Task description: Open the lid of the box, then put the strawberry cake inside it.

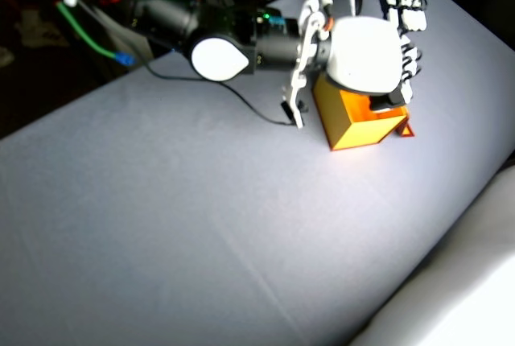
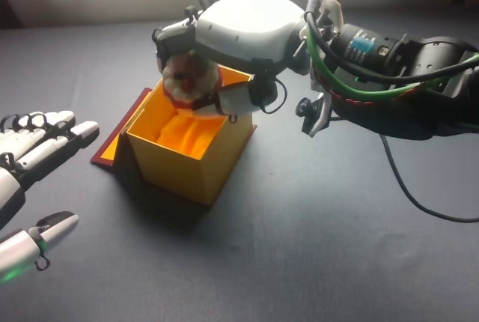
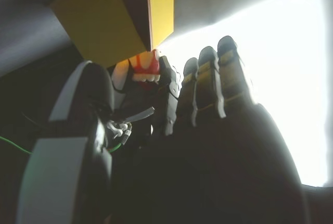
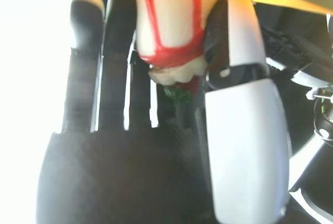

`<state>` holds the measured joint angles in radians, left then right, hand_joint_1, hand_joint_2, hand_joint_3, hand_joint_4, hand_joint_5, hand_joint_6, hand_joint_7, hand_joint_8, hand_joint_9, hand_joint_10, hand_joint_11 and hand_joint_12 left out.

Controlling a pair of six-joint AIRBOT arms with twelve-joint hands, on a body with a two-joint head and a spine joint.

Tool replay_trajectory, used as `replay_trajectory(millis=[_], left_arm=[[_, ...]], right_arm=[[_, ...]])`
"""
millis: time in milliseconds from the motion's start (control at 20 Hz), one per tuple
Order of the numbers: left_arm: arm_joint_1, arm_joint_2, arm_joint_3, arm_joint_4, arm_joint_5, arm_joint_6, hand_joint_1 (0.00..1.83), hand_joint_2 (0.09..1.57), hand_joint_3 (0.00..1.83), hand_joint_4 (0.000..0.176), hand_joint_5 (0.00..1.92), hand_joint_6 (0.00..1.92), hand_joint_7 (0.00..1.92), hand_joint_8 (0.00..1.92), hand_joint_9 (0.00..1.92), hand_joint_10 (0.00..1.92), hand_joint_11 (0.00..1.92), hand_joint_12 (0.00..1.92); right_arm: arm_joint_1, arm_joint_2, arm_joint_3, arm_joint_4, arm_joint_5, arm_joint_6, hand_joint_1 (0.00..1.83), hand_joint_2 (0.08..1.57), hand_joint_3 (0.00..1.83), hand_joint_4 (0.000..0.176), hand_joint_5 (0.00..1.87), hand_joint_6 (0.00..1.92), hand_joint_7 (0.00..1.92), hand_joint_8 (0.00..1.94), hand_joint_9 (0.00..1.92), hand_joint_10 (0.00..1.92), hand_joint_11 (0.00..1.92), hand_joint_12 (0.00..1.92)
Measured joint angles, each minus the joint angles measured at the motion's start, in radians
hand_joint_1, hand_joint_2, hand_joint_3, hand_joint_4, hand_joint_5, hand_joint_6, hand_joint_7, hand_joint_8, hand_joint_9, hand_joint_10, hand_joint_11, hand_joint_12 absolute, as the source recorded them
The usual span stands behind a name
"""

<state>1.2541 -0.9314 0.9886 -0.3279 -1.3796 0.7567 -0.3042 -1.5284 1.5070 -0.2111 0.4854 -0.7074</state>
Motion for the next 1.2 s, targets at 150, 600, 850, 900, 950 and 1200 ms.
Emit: replay_trajectory(millis=[150,600,850,900,950,1200], left_arm=[[0.000,0.000,0.000,-0.002,-0.005,-0.001,0.62,1.40,0.00,0.085,0.09,0.00,0.00,0.00,0.00,0.00,0.00,0.00],[0.004,0.000,-0.001,-0.011,-0.023,-0.002,0.58,1.40,0.00,0.115,0.07,0.00,0.00,0.00,0.00,0.00,0.00,0.00],[0.007,0.000,-0.007,-0.014,-0.030,-0.002,0.63,1.39,0.00,0.123,0.07,0.00,0.00,0.00,0.00,0.00,0.00,0.00],[0.012,0.000,-0.011,-0.021,-0.039,-0.002,0.58,1.39,0.00,0.083,0.07,0.00,0.00,0.00,0.00,0.00,0.00,0.00],[0.015,0.000,-0.011,-0.025,-0.043,-0.002,0.57,1.38,0.00,0.078,0.04,0.00,0.00,0.00,0.00,0.00,0.00,0.00],[0.016,0.001,-0.018,-0.024,-0.071,-0.002,0.46,1.37,0.00,0.103,0.00,0.00,0.00,0.00,0.00,0.00,0.01,0.00]], right_arm=[[0.000,0.000,0.000,-0.003,-0.009,0.000,0.93,1.13,0.00,0.000,0.37,0.02,0.48,0.01,0.55,0.01,0.34,0.82],[0.001,0.002,-0.021,-0.019,-0.014,0.000,0.84,1.11,0.01,0.000,0.17,0.00,0.24,0.00,0.24,0.00,0.06,0.55],[0.001,0.053,-0.117,-0.088,0.013,0.002,0.67,1.20,0.00,0.000,0.14,0.00,0.18,0.00,0.18,0.00,0.00,0.69],[0.000,0.087,-0.138,-0.098,0.033,0.002,0.61,1.22,0.00,0.000,0.10,0.00,0.08,0.00,0.08,0.00,0.00,0.47],[-0.001,0.112,-0.154,-0.108,0.039,0.001,0.52,1.25,0.01,0.000,0.04,0.01,0.02,0.00,0.02,0.00,0.00,0.23],[-0.050,0.275,-0.276,-0.145,0.115,0.001,0.23,1.28,0.01,0.026,0.00,0.00,0.00,0.00,0.00,0.00,0.00,0.00]])
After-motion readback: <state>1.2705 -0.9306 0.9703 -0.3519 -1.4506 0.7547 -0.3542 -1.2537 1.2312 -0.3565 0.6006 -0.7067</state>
